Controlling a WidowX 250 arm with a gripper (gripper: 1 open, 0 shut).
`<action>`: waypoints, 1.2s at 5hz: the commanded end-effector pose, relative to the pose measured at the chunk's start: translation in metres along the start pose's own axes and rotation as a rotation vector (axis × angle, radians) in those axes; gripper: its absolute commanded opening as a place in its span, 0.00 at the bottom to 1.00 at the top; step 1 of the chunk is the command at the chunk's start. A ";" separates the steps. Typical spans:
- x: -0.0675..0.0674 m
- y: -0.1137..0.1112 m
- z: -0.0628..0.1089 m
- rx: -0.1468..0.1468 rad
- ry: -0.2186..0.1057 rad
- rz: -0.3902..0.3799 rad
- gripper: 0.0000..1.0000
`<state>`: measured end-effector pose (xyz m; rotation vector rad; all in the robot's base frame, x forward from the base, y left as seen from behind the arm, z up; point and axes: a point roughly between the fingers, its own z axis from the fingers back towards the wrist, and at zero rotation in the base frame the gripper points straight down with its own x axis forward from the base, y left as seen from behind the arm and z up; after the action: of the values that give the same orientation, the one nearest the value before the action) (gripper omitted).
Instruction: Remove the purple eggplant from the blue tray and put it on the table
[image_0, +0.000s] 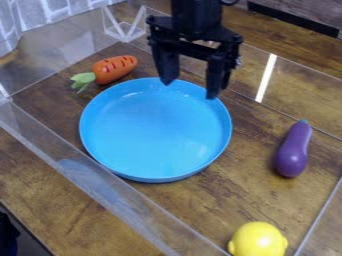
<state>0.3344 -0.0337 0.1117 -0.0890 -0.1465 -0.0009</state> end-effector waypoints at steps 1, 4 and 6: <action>0.015 -0.018 0.035 -0.026 -0.117 -0.074 1.00; 0.020 0.000 0.043 0.020 -0.091 0.010 1.00; 0.016 0.022 0.026 0.019 -0.066 0.050 1.00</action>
<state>0.3438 -0.0149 0.1244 -0.0728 -0.1674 0.0387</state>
